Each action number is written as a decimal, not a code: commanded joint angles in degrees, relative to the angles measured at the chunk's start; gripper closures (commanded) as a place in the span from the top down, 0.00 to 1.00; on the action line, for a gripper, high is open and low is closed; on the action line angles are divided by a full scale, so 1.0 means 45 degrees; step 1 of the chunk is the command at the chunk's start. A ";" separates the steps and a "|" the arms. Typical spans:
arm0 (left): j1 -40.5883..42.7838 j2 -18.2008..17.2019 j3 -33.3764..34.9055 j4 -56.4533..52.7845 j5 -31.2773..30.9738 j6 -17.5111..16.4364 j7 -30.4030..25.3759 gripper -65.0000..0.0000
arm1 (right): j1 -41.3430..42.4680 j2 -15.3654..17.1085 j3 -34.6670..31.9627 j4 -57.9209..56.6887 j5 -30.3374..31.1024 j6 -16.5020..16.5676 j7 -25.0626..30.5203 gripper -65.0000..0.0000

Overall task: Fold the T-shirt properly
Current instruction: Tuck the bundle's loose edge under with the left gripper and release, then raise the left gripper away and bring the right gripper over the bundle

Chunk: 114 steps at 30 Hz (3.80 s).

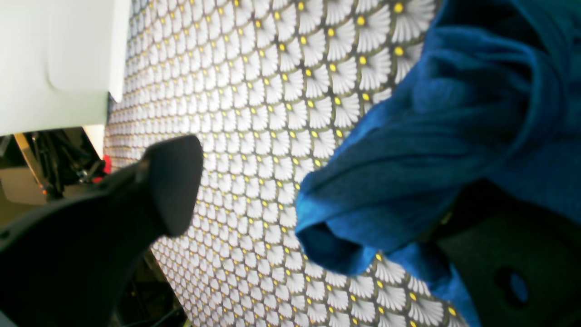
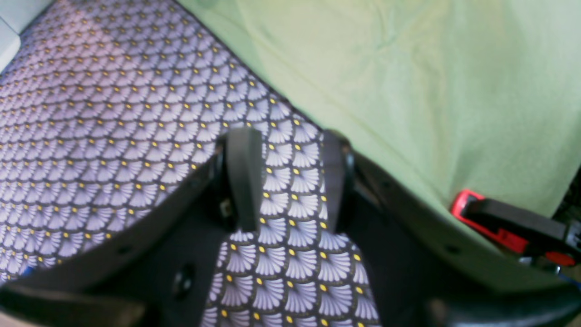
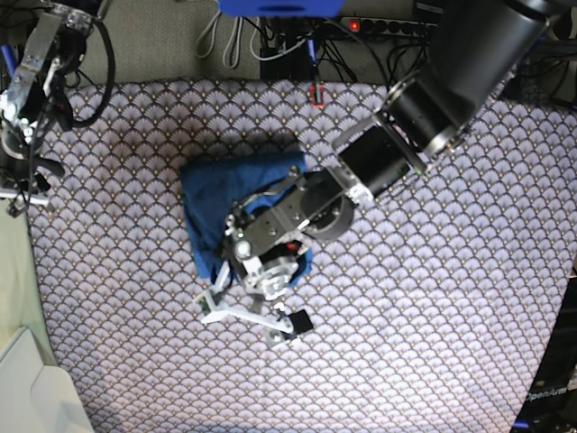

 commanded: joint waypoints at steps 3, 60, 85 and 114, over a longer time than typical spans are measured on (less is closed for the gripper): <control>-0.0370 0.0104 -0.0084 -0.0178 0.0630 0.0068 0.0044 0.94 | 0.0054 0.0149 0.0054 0.0201 -0.0092 0.0099 0.0306 0.36; 0.0841 -0.0423 -0.3620 0.2440 0.1392 -0.2022 0.0454 1.00 | -0.0122 0.0071 -0.0102 0.0240 -0.0053 0.0138 0.0287 0.36; 0.0529 -0.0423 -0.4030 0.2850 0.1470 -0.7219 0.0962 1.00 | -0.0708 -0.0632 -0.2036 0.1295 -0.0053 0.2795 0.0365 0.36; 0.5589 -0.6401 -1.0692 0.5664 0.7565 -0.7336 0.1040 1.00 | 0.1148 -0.1394 -0.8366 -0.0932 -0.0053 0.2795 0.0306 0.00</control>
